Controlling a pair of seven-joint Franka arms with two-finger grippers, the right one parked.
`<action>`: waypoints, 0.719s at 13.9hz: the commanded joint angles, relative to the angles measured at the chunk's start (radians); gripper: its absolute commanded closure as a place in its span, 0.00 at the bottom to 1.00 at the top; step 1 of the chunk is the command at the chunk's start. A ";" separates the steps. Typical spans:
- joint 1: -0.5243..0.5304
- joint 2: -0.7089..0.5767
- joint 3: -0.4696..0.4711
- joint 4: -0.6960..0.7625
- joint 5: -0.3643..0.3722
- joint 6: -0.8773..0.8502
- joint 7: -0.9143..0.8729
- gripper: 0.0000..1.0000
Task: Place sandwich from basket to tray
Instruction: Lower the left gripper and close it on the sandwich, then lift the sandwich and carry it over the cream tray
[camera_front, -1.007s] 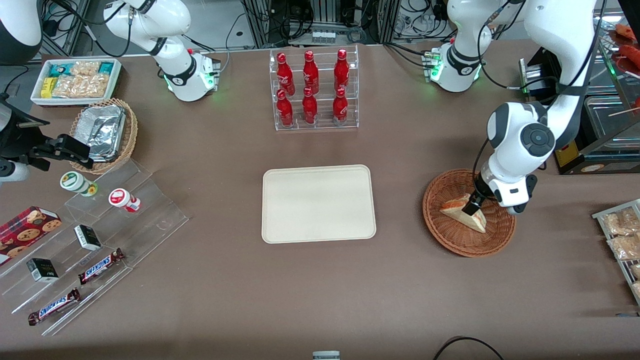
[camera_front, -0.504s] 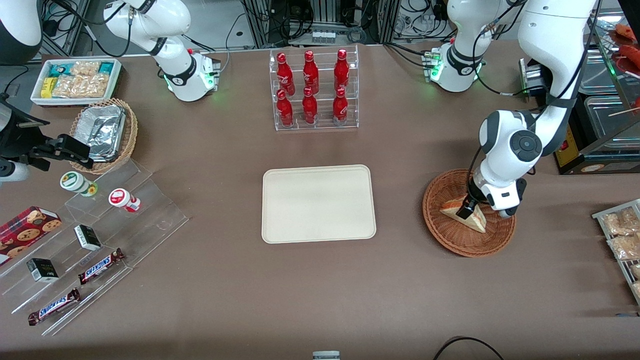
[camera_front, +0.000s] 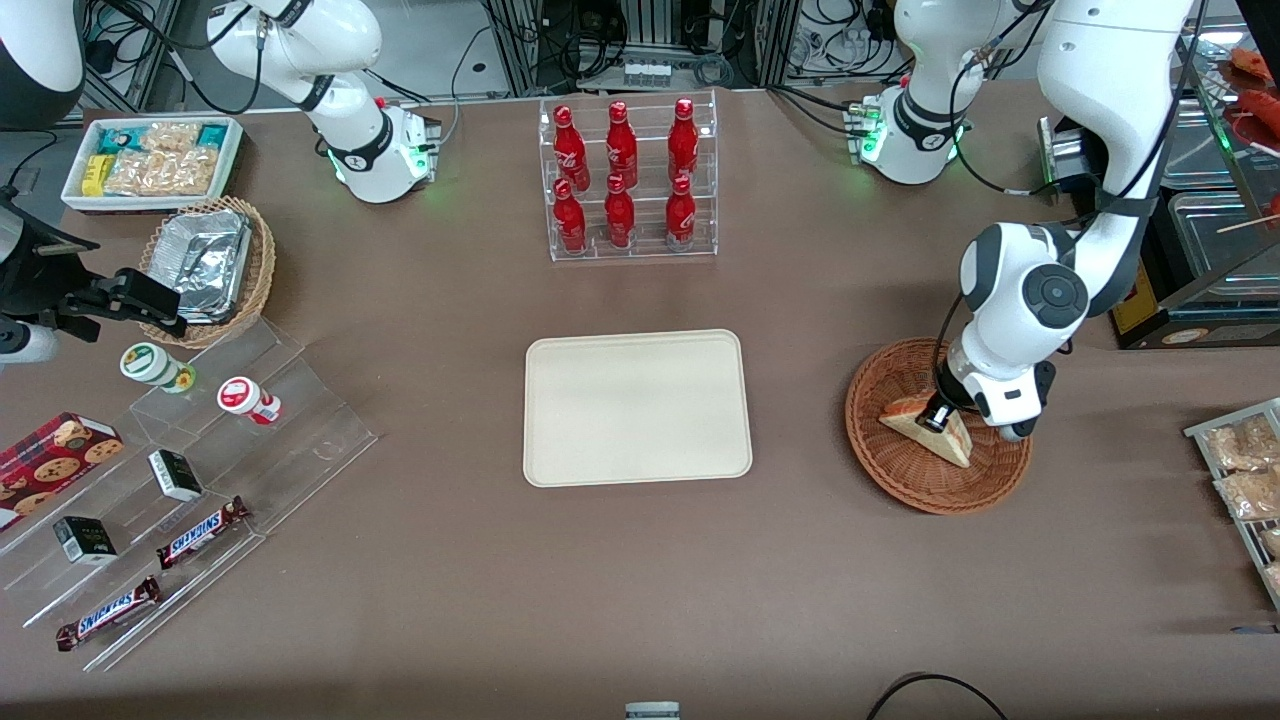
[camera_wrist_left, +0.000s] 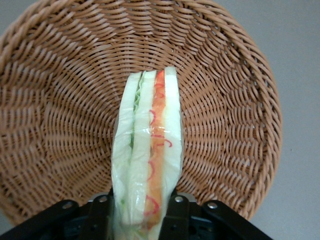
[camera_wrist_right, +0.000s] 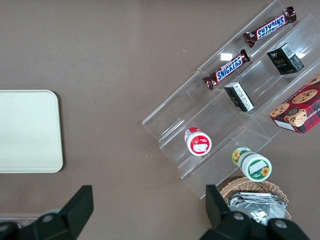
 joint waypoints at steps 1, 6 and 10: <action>-0.031 -0.047 -0.004 0.111 0.043 -0.195 0.007 0.85; -0.118 -0.040 -0.025 0.378 0.077 -0.477 0.017 0.85; -0.278 -0.012 -0.025 0.495 0.077 -0.572 0.018 0.84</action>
